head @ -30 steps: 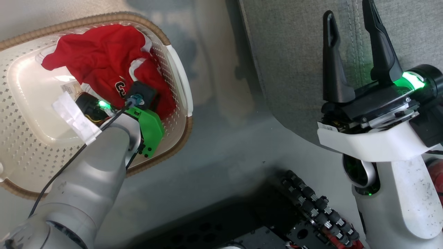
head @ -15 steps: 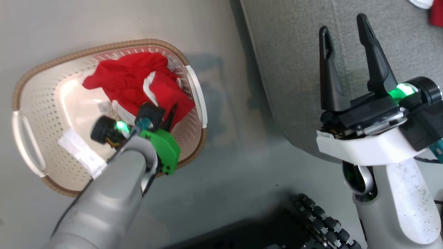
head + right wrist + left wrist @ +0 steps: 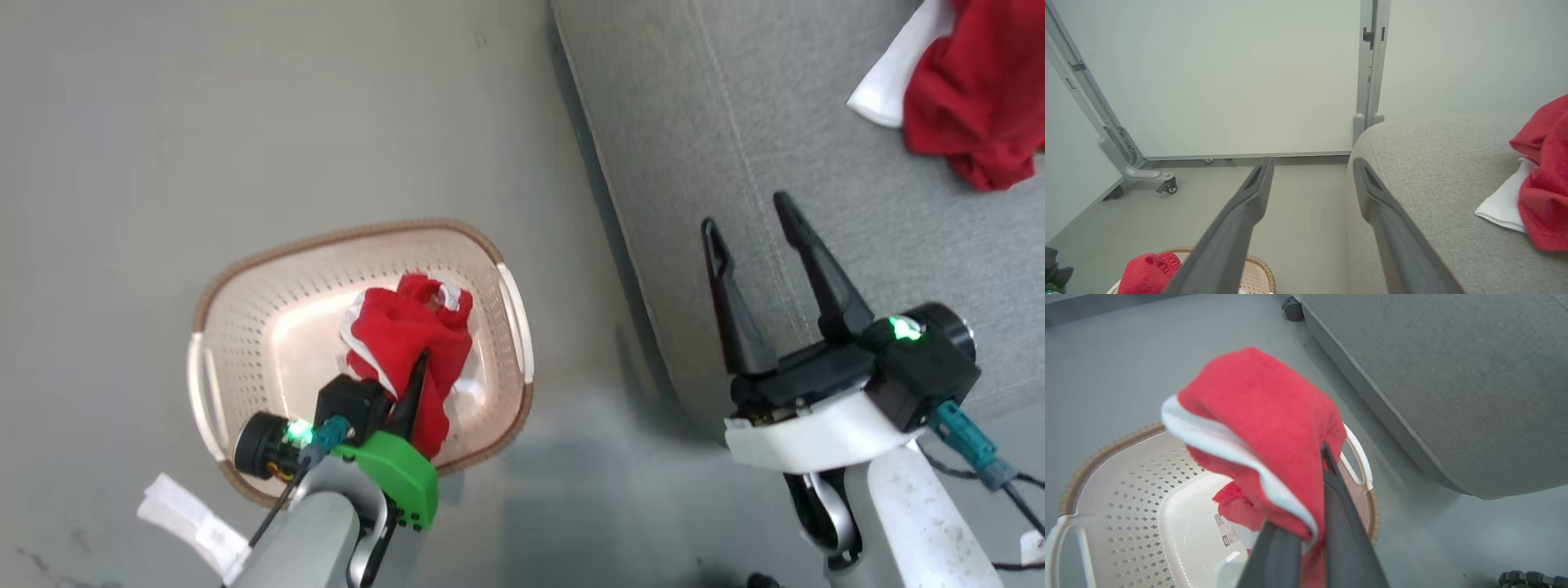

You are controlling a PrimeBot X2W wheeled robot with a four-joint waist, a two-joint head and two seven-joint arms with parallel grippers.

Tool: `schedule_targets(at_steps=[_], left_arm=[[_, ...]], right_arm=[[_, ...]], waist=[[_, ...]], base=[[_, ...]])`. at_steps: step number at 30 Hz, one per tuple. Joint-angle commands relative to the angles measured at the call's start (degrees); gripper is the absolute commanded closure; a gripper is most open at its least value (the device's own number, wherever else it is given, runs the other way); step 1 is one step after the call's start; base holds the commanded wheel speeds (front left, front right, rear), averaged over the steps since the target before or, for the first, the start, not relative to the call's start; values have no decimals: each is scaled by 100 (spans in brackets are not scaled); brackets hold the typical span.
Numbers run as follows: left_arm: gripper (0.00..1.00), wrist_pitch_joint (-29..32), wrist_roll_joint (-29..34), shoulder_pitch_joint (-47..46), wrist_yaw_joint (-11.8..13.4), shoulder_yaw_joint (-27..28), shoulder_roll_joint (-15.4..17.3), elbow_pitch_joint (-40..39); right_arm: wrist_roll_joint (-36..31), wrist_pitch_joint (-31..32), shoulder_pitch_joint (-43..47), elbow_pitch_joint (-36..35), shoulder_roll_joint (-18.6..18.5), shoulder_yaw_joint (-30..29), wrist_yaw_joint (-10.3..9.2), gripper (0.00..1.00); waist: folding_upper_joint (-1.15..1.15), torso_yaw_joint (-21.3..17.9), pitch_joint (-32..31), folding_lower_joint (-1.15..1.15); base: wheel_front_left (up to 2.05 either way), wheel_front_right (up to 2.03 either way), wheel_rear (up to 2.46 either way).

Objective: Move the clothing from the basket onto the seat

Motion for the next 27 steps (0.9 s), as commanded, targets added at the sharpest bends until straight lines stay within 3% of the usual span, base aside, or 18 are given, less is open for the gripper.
schedule_targets(at_steps=[1,12,27], left_arm=[[100,-1,113,279,-7,134,-58,-151],[100,-2,867,1346,-176,1081,-271,-1339],[100,-2,1244,1706,-343,1650,-440,-2595]], right_arm=[[-31,-16,193,42,-36,14,-4,0],[-98,-16,995,289,21,-9,-4,0],[-139,-16,1436,448,119,53,-4,0]], waist=[[0,374,-1315,0],[0,436,-2572,0],[0,426,-3332,0]], base=[[0,0,0],[0,0,0],[0,0,0]])
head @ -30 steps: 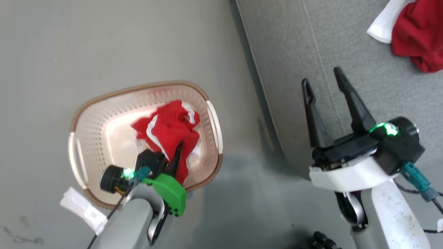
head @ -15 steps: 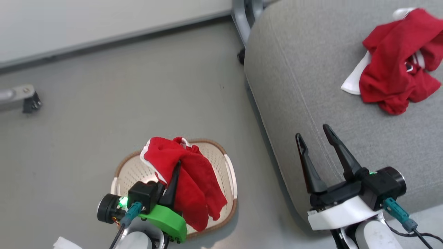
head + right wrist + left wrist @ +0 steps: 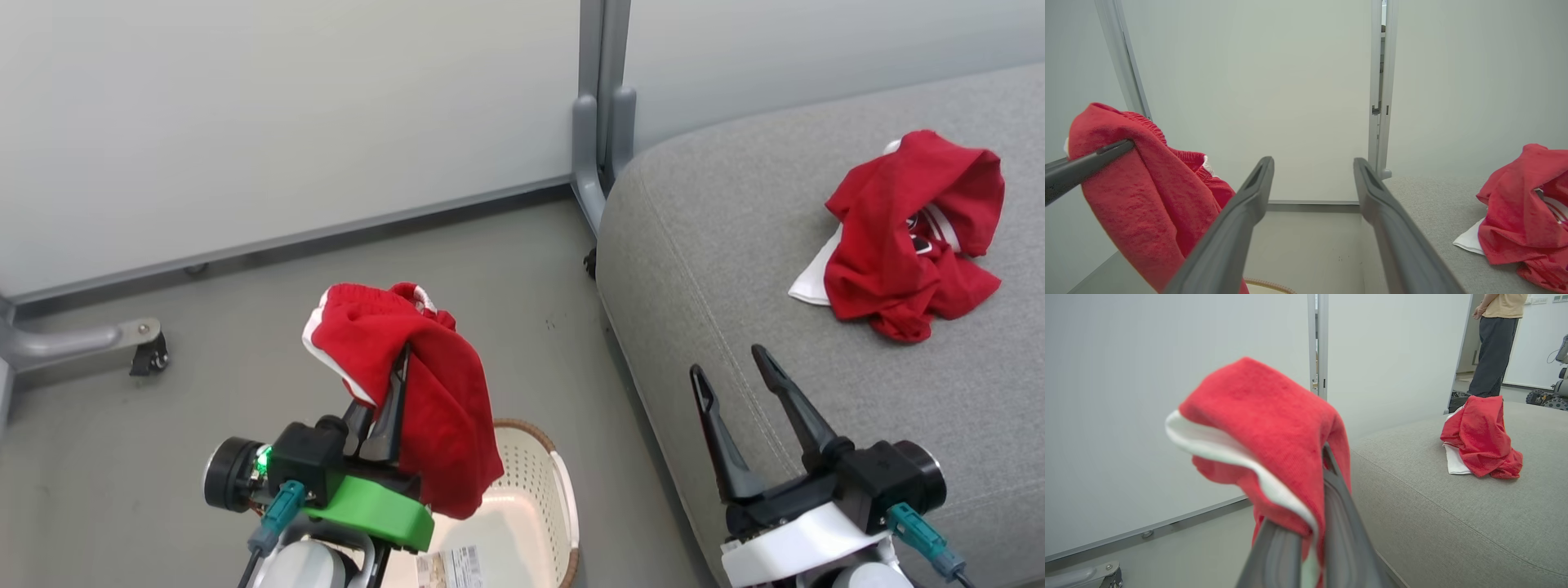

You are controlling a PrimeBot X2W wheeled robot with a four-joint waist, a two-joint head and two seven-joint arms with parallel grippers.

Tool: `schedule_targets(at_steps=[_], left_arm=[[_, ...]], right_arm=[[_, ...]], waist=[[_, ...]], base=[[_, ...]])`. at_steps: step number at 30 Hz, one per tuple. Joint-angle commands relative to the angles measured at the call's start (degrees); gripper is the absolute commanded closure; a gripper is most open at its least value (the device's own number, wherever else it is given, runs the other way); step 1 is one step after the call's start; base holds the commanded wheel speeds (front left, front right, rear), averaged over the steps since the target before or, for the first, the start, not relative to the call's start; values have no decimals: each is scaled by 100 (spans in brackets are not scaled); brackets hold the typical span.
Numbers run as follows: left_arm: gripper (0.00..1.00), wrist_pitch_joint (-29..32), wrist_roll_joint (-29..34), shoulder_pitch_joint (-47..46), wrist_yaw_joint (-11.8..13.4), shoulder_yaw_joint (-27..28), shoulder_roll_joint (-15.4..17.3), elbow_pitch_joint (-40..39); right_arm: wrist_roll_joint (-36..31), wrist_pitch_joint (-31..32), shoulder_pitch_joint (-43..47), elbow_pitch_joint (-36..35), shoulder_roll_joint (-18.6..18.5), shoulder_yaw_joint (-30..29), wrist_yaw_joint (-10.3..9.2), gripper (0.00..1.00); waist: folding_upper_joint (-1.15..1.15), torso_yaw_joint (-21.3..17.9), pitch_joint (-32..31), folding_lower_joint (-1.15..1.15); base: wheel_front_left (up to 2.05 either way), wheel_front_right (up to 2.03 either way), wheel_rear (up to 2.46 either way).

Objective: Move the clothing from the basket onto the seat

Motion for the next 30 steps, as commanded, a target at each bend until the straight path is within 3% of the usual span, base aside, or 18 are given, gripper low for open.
schedule_targets(at_steps=[1,14,30], left_arm=[[100,-2,59,97,-41,50,1,-69],[100,-2,95,-243,-145,-287,-20,-446],[100,-2,-596,-1233,464,-1927,-20,-367]], right_arm=[[-38,-18,115,32,19,30,-4,0],[45,-18,49,180,8,625,-4,0],[220,-18,-731,824,75,1594,-4,0]], waist=[[0,34,-258,1],[0,61,-335,1],[0,98,-189,1]], base=[[0,0,0],[0,0,0],[0,0,0]])
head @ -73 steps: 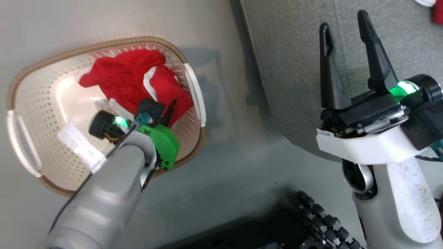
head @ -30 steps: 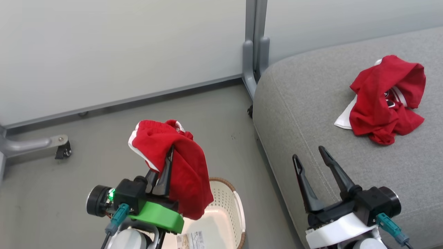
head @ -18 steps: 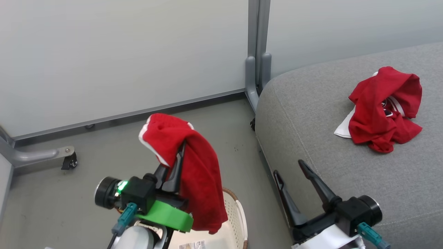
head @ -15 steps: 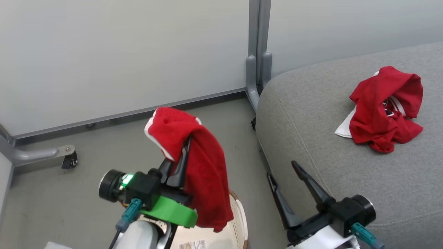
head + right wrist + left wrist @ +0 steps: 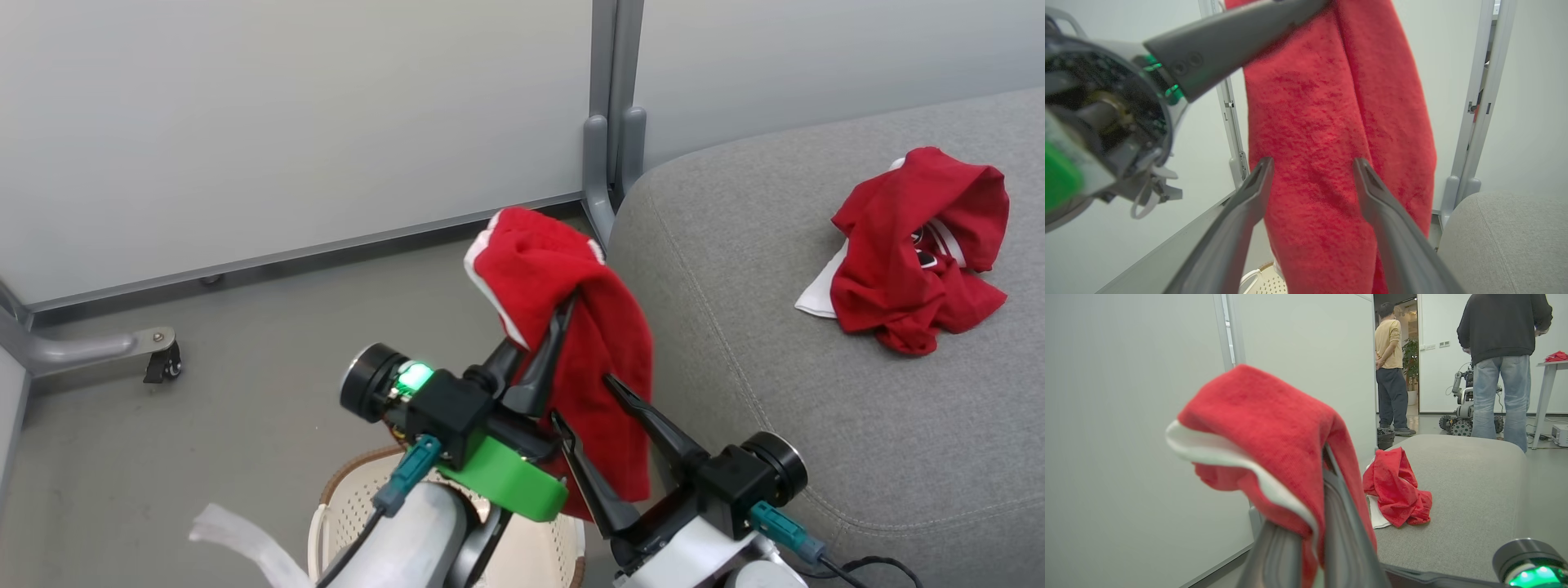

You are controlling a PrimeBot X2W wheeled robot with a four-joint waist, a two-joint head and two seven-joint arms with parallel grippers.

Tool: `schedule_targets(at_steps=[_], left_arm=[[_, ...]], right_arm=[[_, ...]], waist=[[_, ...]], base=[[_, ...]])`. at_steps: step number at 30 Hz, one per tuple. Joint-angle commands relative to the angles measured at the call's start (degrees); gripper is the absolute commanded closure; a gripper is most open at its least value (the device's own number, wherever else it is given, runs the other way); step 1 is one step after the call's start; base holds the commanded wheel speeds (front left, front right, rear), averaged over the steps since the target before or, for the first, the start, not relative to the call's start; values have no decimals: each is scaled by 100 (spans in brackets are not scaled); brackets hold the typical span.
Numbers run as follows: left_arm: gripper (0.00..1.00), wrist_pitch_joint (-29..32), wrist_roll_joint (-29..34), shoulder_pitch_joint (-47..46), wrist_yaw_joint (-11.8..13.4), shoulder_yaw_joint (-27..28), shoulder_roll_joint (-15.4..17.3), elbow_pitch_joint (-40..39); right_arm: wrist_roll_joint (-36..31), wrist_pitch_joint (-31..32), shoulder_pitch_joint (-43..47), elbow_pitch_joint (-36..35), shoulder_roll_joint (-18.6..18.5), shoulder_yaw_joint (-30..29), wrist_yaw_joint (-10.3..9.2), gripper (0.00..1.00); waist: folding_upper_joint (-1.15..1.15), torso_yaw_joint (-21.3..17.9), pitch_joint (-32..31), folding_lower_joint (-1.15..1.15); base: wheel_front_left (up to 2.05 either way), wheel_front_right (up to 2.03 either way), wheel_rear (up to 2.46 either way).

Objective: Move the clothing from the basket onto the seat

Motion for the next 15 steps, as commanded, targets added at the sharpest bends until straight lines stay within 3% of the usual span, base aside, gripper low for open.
schedule_targets(at_steps=[1,8,15], left_arm=[[100,-2,-90,-149,73,-96,10,29],[100,-2,-452,-547,423,-771,9,76],[100,-2,-711,-813,597,-1262,10,87]], right_arm=[[19,-18,-72,44,2,9,-4,0],[-71,-17,-223,125,28,-348,-4,0],[-10,-17,-278,145,29,-412,-4,0]], waist=[[0,0,8,0],[0,-14,83,0],[0,-3,117,0]], base=[[0,0,0],[0,0,0],[0,0,0]])
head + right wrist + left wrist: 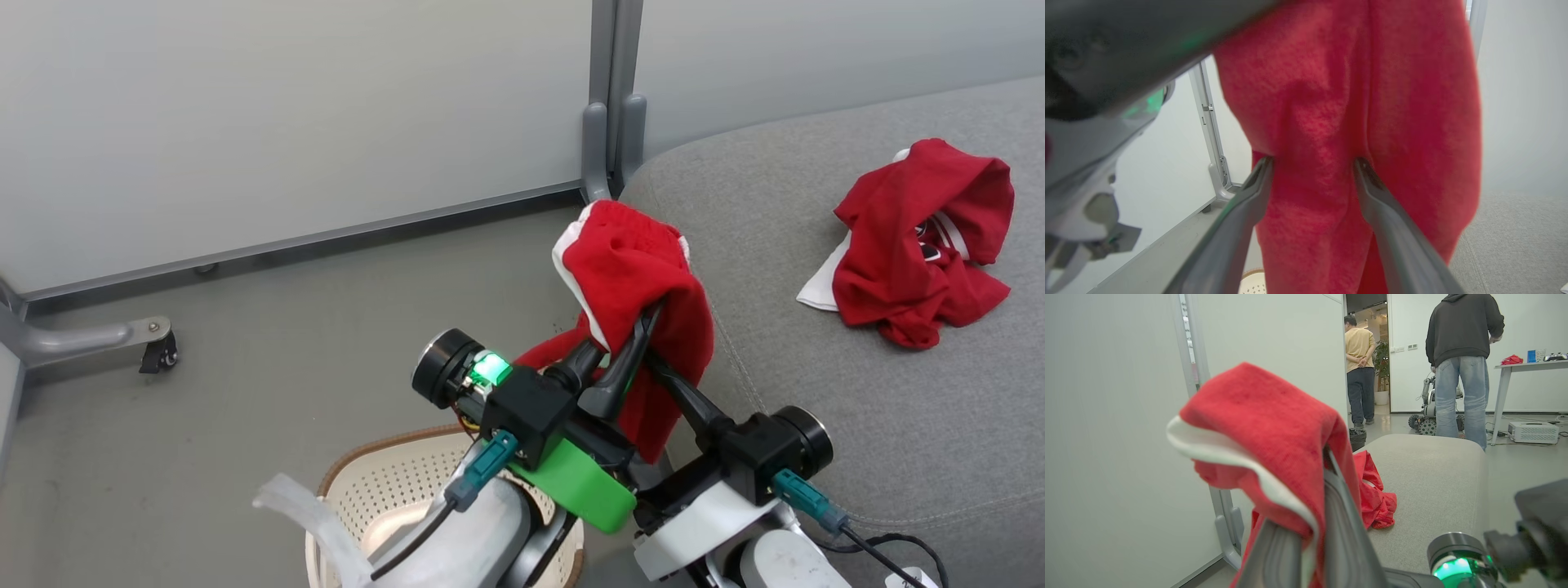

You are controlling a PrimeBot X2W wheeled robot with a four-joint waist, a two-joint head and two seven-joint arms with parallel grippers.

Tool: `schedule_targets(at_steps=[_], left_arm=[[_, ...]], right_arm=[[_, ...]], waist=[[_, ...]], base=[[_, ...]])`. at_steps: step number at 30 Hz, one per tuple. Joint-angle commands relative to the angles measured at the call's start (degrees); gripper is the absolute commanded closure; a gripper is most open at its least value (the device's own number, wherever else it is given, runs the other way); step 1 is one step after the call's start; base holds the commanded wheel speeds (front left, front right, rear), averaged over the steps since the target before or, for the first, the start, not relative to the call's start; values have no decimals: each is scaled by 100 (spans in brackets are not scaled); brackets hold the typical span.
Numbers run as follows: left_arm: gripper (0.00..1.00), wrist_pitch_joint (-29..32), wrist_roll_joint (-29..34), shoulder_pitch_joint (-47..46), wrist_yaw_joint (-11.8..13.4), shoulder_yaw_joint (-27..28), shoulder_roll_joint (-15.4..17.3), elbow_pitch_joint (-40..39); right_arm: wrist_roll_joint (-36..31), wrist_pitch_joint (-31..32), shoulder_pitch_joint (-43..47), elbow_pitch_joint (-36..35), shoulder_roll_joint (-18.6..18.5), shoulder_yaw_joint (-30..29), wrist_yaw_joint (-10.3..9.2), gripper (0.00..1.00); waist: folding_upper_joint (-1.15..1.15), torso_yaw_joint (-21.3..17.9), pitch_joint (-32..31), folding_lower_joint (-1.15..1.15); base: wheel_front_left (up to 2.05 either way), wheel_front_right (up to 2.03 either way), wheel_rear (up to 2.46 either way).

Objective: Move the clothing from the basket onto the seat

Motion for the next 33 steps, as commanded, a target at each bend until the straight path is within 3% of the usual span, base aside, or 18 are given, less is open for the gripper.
schedule_targets(at_steps=[1,4,5,6,13,24,26,33], left_arm=[[100,-2,-79,-115,48,-46,10,5],[100,-2,-160,-190,80,-143,9,12],[100,-2,-168,-208,97,-166,10,16],[100,-2,-176,-230,111,-189,10,21],[100,-2,-248,-265,171,-216,10,108],[100,-2,-300,-33,54,-71,10,493],[0,-2,-283,-8,62,-55,10,541],[0,-1,-294,-19,19,-125,10,789]], right_arm=[[45,-17,-76,23,1,-15,-4,0],[-15,-17,-144,96,4,133,-4,0],[-27,-17,-164,94,2,157,-4,61],[0,-17,-180,101,-9,169,-5,100],[30,-17,-233,82,-4,176,-5,100],[7,-17,-148,86,-3,14,-4,100],[21,-17,-136,86,-4,-8,-4,100],[54,-17,-108,52,-3,-124,-4,100]], waist=[[0,-3,6,0],[0,-4,11,0],[0,-8,15,0],[0,-10,20,0],[0,-28,89,0],[0,-26,188,0],[0,-30,199,0],[0,-16,206,0]], base=[[0,0,0],[0,0,0],[0,0,0],[0,0,0],[0,0,0],[0,0,0],[0,0,0],[0,0,0]])
